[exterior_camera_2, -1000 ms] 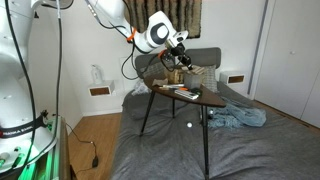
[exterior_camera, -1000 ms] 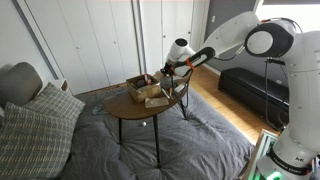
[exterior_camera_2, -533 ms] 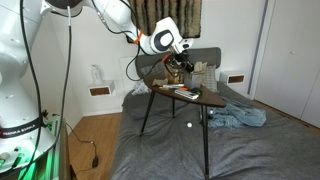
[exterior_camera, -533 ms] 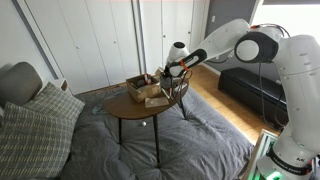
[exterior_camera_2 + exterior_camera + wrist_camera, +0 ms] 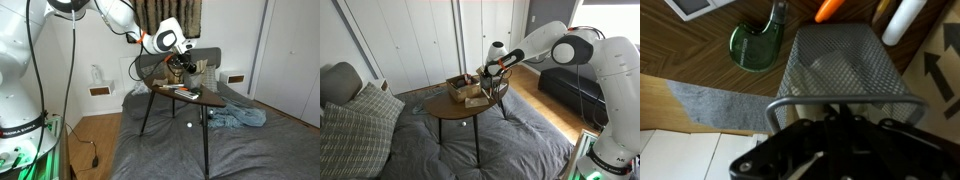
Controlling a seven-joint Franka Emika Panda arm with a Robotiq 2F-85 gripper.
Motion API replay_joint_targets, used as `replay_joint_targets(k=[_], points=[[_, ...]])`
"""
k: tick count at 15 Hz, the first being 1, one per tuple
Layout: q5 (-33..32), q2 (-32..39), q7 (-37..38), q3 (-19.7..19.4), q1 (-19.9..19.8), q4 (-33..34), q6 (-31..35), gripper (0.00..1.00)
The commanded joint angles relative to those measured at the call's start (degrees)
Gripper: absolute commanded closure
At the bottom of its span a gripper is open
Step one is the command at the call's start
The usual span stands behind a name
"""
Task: Pick up two sheets of brown paper and place them into the gray bin on the table
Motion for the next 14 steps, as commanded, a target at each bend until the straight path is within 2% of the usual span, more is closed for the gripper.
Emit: replay_joint_targets(k=[1, 5, 7, 11, 12, 13, 14], points=[[1.9, -0.1, -2.1, -1.3, 1.5, 2.0, -2.1, 0.63], [1.5, -0.5, -2.2, -1.8, 2.1, 2.4, -3.0, 0.37], [1.3, -0.8, -2.3, -2.1, 2.3, 2.2, -3.6, 0.38], [1.0, -2.0, -2.0, -2.9, 2.8, 1.0, -3.3, 0.56], [1.0, -2.2, -1.9, -3.0, 2.9, 0.8, -3.2, 0.54], [1.0, -2.6, -1.9, -3.1, 2.9, 0.5, -3.0, 0.6], [1.0, -3.0, -1.9, -3.2, 2.9, 0.1, -2.8, 0.58]])
